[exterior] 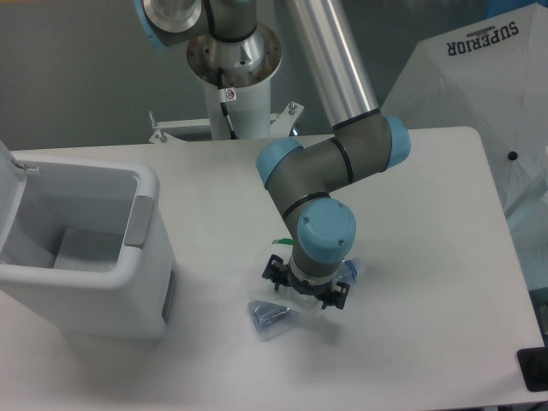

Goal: Place the trash in the trash can
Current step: 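Close the gripper on the white bag and drag it off the bottle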

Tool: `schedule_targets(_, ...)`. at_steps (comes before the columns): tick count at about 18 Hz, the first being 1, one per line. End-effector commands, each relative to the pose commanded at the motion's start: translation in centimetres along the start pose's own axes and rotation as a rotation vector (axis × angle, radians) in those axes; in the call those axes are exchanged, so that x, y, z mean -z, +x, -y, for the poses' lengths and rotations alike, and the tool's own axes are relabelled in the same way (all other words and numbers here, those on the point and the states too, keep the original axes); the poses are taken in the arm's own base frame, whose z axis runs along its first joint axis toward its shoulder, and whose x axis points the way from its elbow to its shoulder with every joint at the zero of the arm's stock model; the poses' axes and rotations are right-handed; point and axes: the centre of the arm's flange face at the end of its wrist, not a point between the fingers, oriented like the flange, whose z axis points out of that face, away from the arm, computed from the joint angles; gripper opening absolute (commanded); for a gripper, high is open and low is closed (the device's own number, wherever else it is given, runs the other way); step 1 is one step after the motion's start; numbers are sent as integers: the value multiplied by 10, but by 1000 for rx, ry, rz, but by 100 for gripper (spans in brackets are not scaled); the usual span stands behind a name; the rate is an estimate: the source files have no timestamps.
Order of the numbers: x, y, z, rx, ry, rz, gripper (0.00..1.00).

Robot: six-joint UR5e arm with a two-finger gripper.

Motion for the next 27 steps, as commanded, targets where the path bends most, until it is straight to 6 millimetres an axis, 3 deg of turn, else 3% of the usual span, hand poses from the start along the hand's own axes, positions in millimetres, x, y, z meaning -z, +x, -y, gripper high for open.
schedule_targets(4, 4, 2, 0, 4, 5, 3, 58)
schedule_targets(10, 11, 8, 3, 13, 13, 10, 44)
schedule_targets(16, 16, 9, 2, 31, 17, 14, 36)
schedule_targets(20, 18, 11, 3, 51, 20, 16, 16)
schedule_targets(22, 29, 15, -1, 51, 19, 9, 2)
schedule_targets(27, 40, 22, -5, 49, 46, -3, 0)
